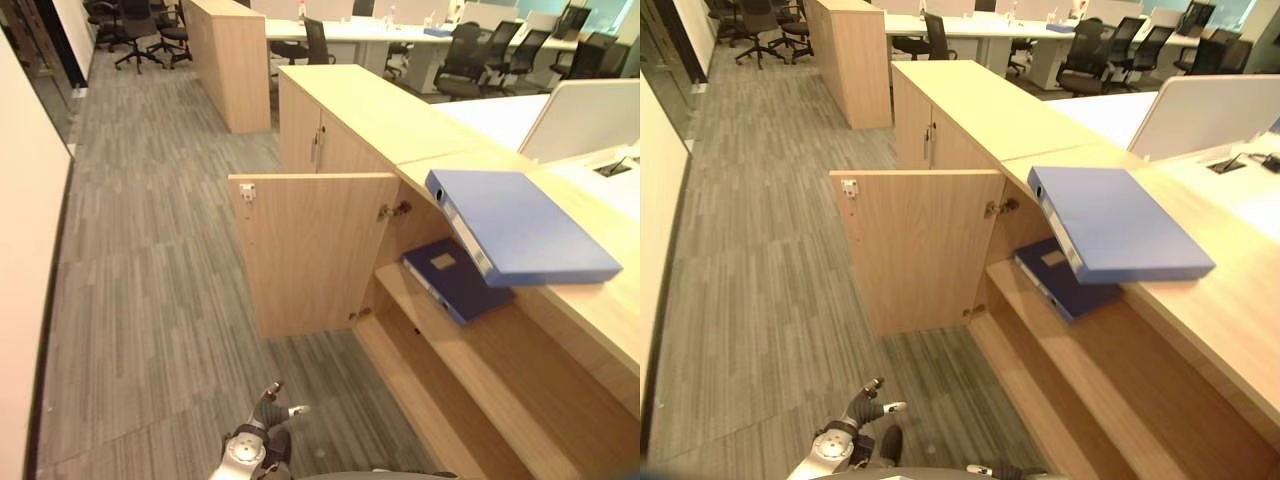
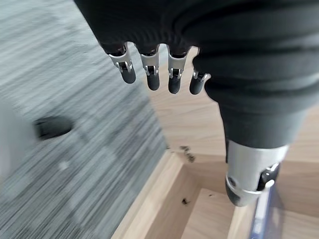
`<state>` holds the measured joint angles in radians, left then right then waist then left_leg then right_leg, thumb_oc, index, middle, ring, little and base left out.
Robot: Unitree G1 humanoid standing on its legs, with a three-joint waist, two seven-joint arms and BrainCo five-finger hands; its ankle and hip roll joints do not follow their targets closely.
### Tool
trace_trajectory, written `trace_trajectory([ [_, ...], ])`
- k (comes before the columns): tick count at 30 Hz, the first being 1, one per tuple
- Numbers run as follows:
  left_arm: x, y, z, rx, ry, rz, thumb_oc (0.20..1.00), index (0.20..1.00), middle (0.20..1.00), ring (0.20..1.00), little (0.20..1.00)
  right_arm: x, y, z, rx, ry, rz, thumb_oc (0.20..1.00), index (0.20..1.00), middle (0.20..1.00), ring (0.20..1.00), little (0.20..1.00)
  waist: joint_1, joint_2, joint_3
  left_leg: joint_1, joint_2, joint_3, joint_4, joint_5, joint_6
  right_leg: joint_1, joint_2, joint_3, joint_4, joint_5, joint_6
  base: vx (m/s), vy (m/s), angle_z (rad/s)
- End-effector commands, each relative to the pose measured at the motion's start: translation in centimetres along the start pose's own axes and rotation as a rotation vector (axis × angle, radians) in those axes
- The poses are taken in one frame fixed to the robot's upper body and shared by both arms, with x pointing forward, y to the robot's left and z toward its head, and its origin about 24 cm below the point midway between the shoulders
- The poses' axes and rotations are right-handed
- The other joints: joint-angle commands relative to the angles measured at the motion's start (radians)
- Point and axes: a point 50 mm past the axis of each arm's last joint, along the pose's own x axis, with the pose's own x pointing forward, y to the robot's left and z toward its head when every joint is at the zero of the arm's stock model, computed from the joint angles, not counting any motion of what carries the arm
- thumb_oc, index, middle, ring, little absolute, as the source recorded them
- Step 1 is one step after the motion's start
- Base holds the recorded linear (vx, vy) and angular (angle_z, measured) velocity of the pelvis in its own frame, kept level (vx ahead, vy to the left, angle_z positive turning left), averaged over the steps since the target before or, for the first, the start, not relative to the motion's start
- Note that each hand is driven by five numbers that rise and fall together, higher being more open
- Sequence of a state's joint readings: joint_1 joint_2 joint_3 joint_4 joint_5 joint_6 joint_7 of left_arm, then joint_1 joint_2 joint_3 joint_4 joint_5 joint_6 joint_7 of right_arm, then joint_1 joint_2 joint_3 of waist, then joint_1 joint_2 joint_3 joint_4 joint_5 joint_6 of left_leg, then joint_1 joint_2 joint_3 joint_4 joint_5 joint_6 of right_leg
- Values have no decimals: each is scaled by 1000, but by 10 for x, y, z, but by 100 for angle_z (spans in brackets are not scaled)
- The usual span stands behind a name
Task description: Put the empty folder in the office cabinet
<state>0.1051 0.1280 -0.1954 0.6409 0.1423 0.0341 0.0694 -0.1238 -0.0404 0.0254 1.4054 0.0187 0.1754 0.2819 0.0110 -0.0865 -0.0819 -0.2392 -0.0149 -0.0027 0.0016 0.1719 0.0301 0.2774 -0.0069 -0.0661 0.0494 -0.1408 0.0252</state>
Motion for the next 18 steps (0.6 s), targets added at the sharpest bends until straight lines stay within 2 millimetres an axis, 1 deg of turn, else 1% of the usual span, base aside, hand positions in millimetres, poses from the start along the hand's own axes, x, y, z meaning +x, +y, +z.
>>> trace_trajectory([
  [1, -1, -9, 23, -36, -115, -5, 1000, 1000, 1000, 1000, 1000, 2, 5, -11, 15, 32, 13, 1000, 1000, 1000, 1000, 1000, 40, 38, -57, 78, 59, 1, -89, -7, -76, -89, -20, 13, -107, -51, 31, 163, 160, -41],
  [2, 0, -7, 25, -44, -120, 6, 1000, 1000, 1000, 1000, 1000, 2, 5, -7, 14, 18, 12, 1000, 1000, 1000, 1000, 1000, 38, 36, -62, 89, 45, 0, -89, -20, -66, -90, -33, 11, -93, -57, 47, 257, 219, -35],
  [3, 0, -4, 28, -55, -127, 13, 1000, 1000, 1000, 1000, 1000, 2, 9, 2, 9, -12, 18, 1000, 1000, 1000, 1000, 1000, 33, 32, -66, 114, 22, 12, -89, -45, -49, -81, -56, 4, -70, -70, 72, 339, 289, -19],
  [4, 1, -4, 28, -62, -127, 12, 1000, 1000, 1000, 1000, 1000, 3, 11, 6, 8, -32, 22, 1000, 1000, 1000, 1000, 1000, 30, 30, -70, 126, 8, 15, -89, -59, -36, -80, -67, 2, -57, -65, 84, 242, 214, -12],
  [5, 1, -4, 28, -62, -127, 12, 1000, 1000, 1000, 1000, 1000, 3, 11, 6, 8, -32, 22, 1000, 1000, 1000, 1000, 1000, 32, 33, -71, 122, 12, 15, -89, -57, -37, -84, -64, 4, -57, -62, 82, 147, 139, -13],
  [6, 1, -5, 29, -65, -128, 7, 1000, 1000, 1000, 1000, 1000, 3, 12, 9, 9, -46, 23, 1000, 1000, 1000, 1000, 1000, 28, 34, -74, 136, 1, 20, -89, -70, -27, -84, -73, 1, -44, -57, 96, 238, 248, -14],
  [7, 0, -10, 27, -81, -114, -16, 1000, 1000, 1000, 1000, 1000, 3, 13, 11, -2, -72, 14, 1000, 1000, 1000, 1000, 1000, 19, 41, -73, 178, -23, 35, -89, -101, -3, -100, -103, -16, 34, -45, 130, 288, 298, -10],
  [8, -1, -11, 26, -83, -108, -23, 1000, 1000, 1000, 1000, 1000, 3, 14, 13, -9, -79, 16, 1000, 1000, 1000, 1000, 1000, 18, 45, -71, 187, -25, 46, -89, -110, 2, -115, -113, -30, 71, -36, 139, 227, 259, -16],
  [9, -2, -12, 26, -87, -111, -28, 1000, 1000, 1000, 1000, 1000, 3, 15, 16, -18, -87, 14, 1000, 1000, 1000, 1000, 1000, 22, 53, -70, 188, -18, 60, -89, -114, 4, -137, -120, -46, 105, -25, 143, 68, 116, -41],
  [10, -2, -12, 26, -88, -111, -34, 1000, 1000, 1000, 1000, 1000, 3, 17, 20, -27, -100, 17, 1000, 1000, 1000, 1000, 1000, 27, 60, -65, 192, -9, 84, -89, -123, 7, -160, -143, -98, 140, -22, 146, 46, 77, -73],
  [11, -3, -11, 26, -89, -109, -34, 1000, 1000, 1000, 1000, 1000, 3, 17, 21, -28, -104, 16, 1000, 1000, 1000, 1000, 1000, 29, 60, -60, 196, -7, 94, -89, -128, 8, -164, -164, -154, 153, -18, 145, 26, 56, -96],
  [12, -4, -10, 23, -89, -94, -42, 1000, 1000, 1000, 1000, 1000, 3, 18, 19, -29, -103, 23, 1000, 1000, 1000, 1000, 1000, 53, 65, -58, 193, 12, 144, -89, -141, 0, -152, -218, -352, 138, 1, 128, 10, 19, -95],
  [13, -6, -10, 22, -99, -89, -44, 1000, 1000, 1000, 1000, 1000, 3, 18, 20, -52, -100, 19, 1000, 1000, 1000, 1000, 1000, 63, 66, -56, 193, 24, 190, -89, -147, -3, -132, -259, -508, 77, 48, 123, -47, -23, -109],
  [14, -7, -7, 23, -112, -93, -35, 1000, 1000, 1000, 1000, 1000, 2, 18, 27, -71, -111, 10, 1000, 1000, 1000, 1000, 1000, 63, 66, -44, 200, 38, 241, -89, -153, -5, -140, -267, -596, 18, 88, 128, -51, -61, -137],
  [16, -6, -4, 30, -117, -107, -33, 1000, 1000, 1000, 1000, 1000, 0, 16, 35, -83, -130, 1, 1000, 1000, 1000, 1000, 1000, 56, 65, -28, 217, 53, 300, -89, -164, -5, -172, -269, -644, -30, 130, 137, -50, -108, -172],
  [17, -4, -2, 37, -109, -126, -38, 1000, 1000, 1000, 1000, 1000, -1, 15, 41, -83, -140, -10, 1000, 1000, 1000, 1000, 1000, 55, 60, -20, 232, 63, 360, -89, -173, -11, -188, -282, -735, -80, 182, 141, -47, -199, -113],
  [18, -2, -2, 42, -106, -136, -47, 1000, 1000, 1000, 1000, 1000, -1, 14, 43, -73, -144, -22, 1000, 1000, 1000, 1000, 1000, 51, 51, -11, 245, 68, 395, -89, -178, -23, -202, -270, -779, -113, 213, 137, -41, -342, -102],
])
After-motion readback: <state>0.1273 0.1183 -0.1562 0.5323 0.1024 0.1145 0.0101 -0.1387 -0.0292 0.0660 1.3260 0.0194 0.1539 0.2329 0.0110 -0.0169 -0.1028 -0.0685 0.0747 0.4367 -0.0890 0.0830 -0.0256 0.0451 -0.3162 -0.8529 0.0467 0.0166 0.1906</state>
